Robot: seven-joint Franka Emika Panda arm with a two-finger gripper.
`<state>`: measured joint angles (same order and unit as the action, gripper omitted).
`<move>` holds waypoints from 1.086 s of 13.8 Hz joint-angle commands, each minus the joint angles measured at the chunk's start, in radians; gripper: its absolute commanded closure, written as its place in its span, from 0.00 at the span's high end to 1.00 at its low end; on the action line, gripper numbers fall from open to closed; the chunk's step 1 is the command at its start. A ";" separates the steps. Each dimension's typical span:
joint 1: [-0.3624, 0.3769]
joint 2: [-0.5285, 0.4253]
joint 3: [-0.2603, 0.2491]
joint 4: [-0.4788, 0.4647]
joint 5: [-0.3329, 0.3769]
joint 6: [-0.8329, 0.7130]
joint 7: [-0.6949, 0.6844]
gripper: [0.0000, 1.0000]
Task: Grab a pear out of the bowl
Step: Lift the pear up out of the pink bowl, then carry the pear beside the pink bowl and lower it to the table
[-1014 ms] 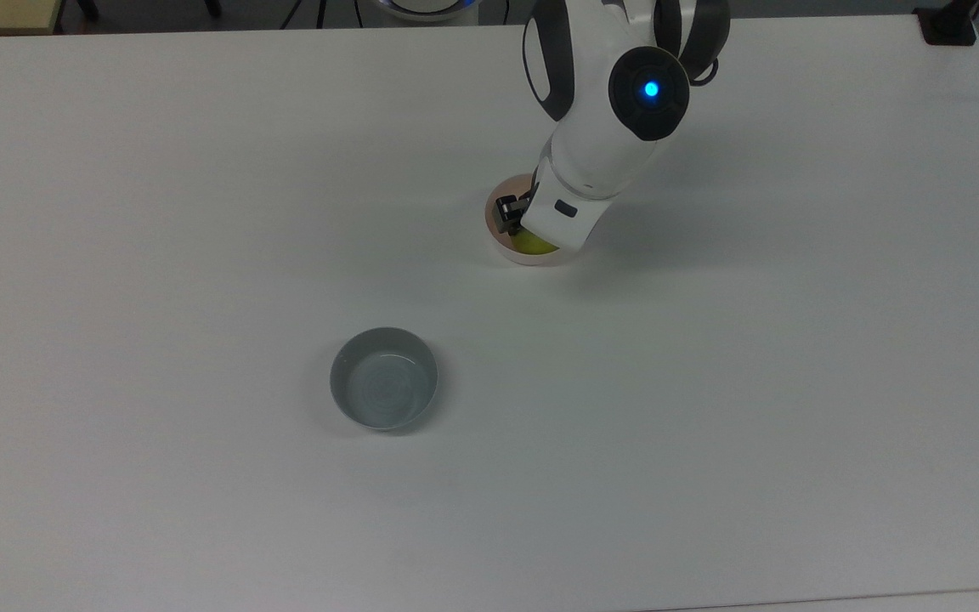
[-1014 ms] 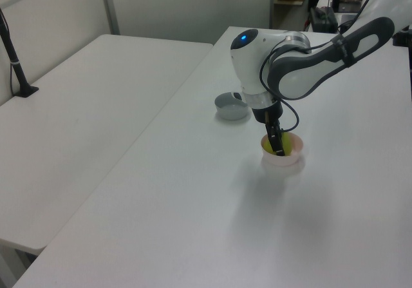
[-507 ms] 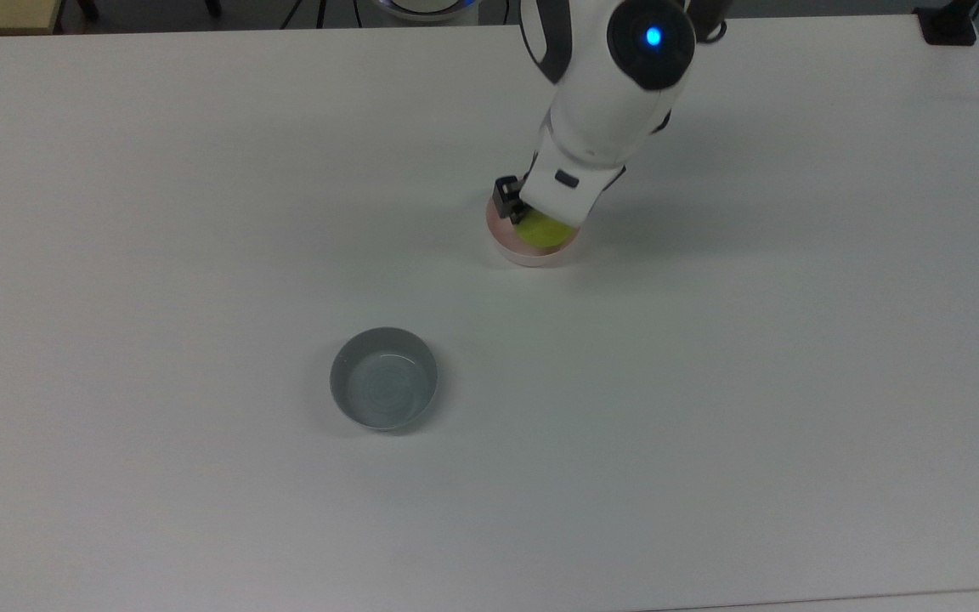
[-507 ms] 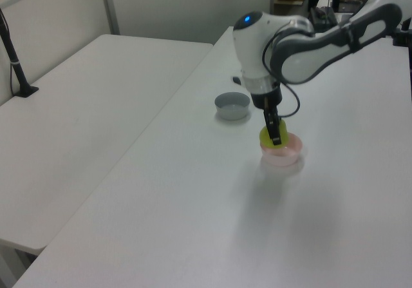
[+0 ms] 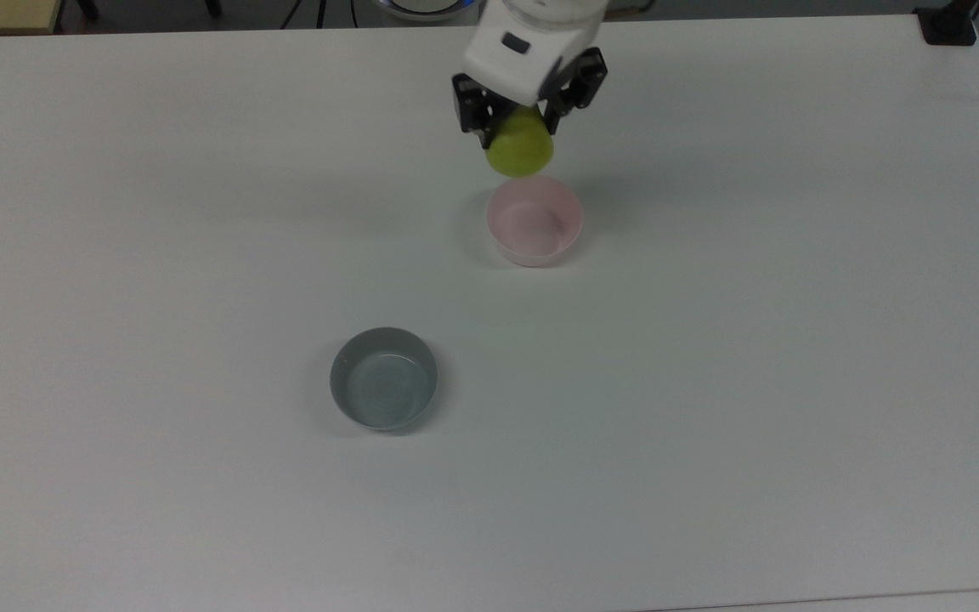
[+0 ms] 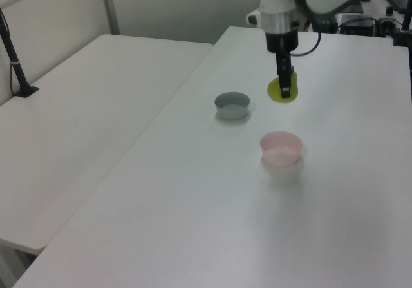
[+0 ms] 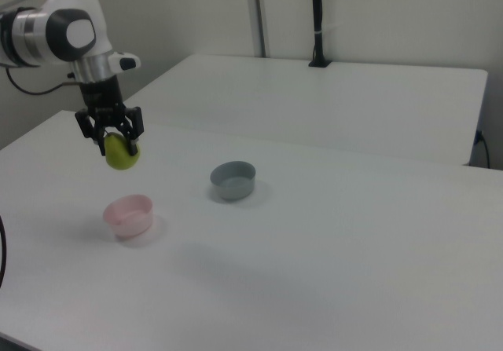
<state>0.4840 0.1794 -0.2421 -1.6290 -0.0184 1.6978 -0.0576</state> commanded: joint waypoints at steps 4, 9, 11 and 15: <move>-0.183 -0.023 -0.005 0.015 -0.040 -0.029 -0.089 0.21; -0.320 0.018 -0.005 0.017 -0.038 0.019 -0.194 0.24; -0.328 0.096 -0.005 0.017 -0.040 0.081 -0.196 0.25; -0.341 0.155 -0.005 -0.015 -0.046 0.146 -0.235 0.37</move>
<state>0.1502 0.3085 -0.2487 -1.6280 -0.0542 1.7987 -0.2537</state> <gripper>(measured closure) 0.308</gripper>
